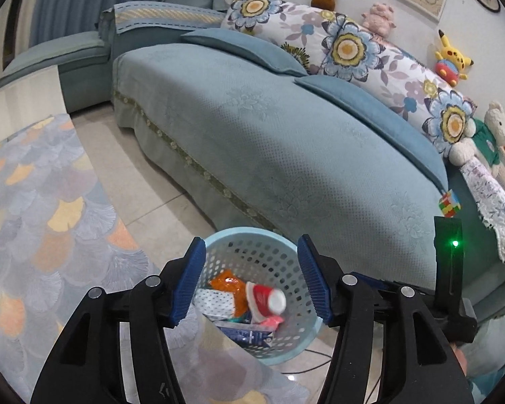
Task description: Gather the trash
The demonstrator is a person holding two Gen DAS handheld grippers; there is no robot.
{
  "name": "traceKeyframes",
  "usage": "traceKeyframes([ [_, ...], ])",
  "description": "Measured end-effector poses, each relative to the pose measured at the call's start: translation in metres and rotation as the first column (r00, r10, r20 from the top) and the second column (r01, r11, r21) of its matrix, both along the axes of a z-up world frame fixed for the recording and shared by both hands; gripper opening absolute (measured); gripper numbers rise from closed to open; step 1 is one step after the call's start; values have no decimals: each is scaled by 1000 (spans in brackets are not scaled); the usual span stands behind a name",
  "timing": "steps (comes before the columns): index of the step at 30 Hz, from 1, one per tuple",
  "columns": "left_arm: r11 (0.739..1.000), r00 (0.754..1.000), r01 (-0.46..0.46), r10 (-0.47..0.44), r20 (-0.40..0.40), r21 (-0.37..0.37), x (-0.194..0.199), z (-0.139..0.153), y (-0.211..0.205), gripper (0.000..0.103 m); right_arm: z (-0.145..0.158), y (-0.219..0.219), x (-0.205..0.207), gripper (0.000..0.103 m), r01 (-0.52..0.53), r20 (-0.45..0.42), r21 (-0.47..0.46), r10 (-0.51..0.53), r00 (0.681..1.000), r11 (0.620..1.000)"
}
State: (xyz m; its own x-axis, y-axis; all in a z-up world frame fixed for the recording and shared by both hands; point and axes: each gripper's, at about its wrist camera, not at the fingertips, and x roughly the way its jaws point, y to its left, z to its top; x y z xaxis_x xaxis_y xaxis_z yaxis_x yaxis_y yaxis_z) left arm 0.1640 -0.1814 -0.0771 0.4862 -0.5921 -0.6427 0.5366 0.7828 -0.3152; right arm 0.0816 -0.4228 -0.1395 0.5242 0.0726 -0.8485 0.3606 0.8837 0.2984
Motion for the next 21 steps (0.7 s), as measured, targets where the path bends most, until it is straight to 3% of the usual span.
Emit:
traceKeyframes([
  [4, 999, 997, -32, 33, 72, -4, -16, 18, 9, 67, 16, 8, -15, 52, -6, 44, -24, 7, 999, 1000],
  [7, 998, 993, -55, 57, 105, -22, -31, 37, 19, 67, 36, 21, -25, 54, -30, 81, -55, 34, 996, 998],
  [11, 995, 981, -99, 102, 164, -29, -59, 59, 38, 75, 71, 42, -43, 63, -50, 150, -136, 71, 986, 989],
  [16, 983, 957, -181, 183, 225, -29, -96, 79, 65, 81, 117, 75, -70, 65, -21, 260, -259, 90, 961, 966],
  [21, 931, 877, -365, 354, 326, -29, -141, 91, 98, 88, 152, 100, -112, 66, 116, 402, -357, 40, 915, 927],
])
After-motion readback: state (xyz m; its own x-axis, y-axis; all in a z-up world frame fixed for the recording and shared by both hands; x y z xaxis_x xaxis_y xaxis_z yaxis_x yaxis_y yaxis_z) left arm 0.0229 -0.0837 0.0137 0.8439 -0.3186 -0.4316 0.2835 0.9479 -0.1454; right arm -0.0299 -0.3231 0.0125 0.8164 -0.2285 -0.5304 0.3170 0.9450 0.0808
